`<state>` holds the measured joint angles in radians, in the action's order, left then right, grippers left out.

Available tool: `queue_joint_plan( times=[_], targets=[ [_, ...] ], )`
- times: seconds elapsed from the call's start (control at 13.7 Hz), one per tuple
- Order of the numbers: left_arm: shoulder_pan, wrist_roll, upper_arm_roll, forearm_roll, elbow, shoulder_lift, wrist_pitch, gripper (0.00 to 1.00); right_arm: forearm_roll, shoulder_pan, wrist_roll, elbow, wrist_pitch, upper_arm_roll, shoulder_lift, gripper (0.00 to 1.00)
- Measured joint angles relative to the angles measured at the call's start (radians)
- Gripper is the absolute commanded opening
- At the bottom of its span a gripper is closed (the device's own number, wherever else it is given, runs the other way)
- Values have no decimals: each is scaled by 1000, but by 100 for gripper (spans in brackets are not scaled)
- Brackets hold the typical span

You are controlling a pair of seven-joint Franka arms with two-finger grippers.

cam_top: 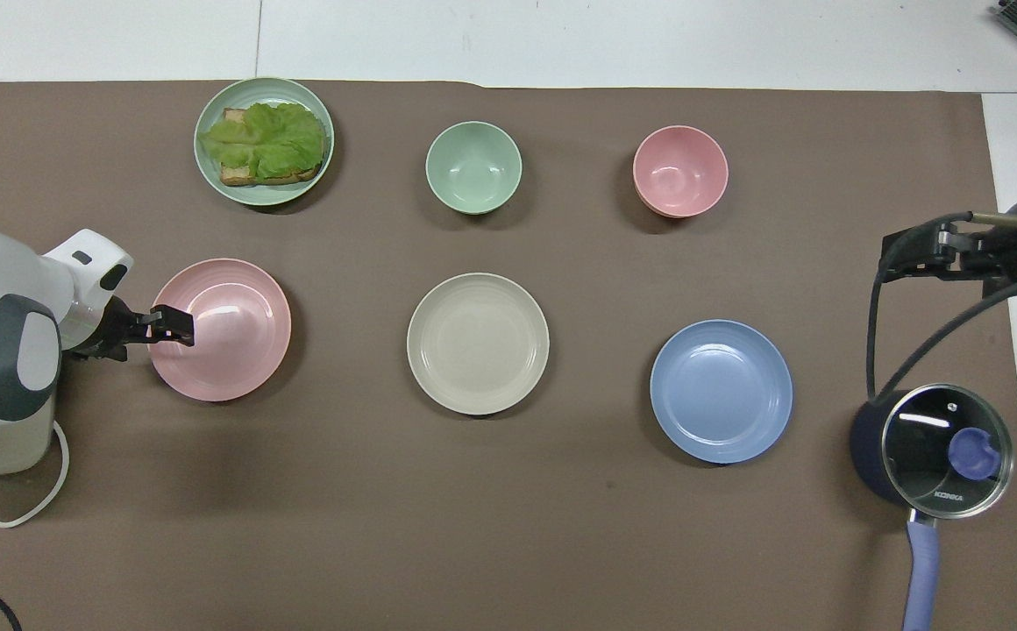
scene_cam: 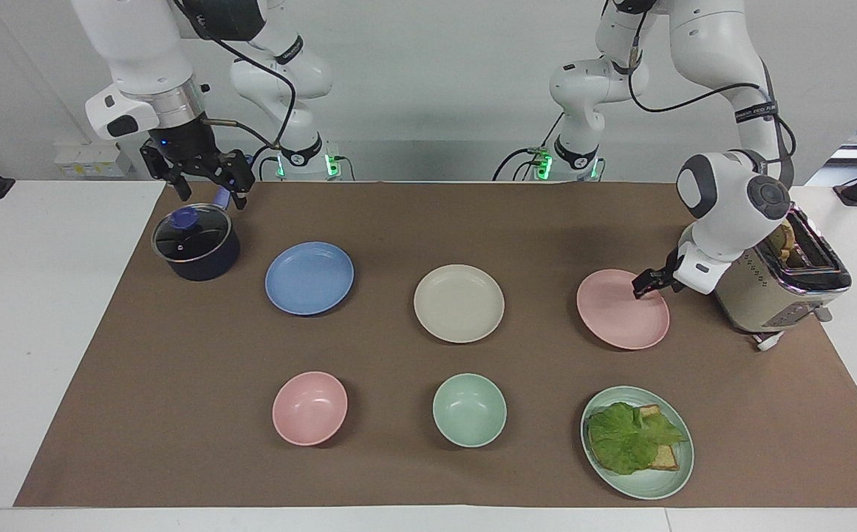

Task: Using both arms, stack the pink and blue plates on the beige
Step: 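Grasp the pink plate rim with the left gripper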

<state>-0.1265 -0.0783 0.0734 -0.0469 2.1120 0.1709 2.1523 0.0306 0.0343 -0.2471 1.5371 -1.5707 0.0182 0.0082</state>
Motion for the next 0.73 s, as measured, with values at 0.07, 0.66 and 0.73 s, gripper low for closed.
queue_joint_plan(
  times=[0.07, 0.66, 0.73],
  targets=[
    [-9, 0, -1, 0, 20, -7, 2, 100, 0, 0, 0, 0, 0, 0, 0, 100],
    [-24, -6, -1, -1, 66, -23, 13, 0, 0, -2, 0, 5, 1, -6, 0, 100],
    [-25, -6, -1, -1, 66, -24, 13, 0, 0, -2, 0, 5, 1, -6, 0, 100]
  ],
)
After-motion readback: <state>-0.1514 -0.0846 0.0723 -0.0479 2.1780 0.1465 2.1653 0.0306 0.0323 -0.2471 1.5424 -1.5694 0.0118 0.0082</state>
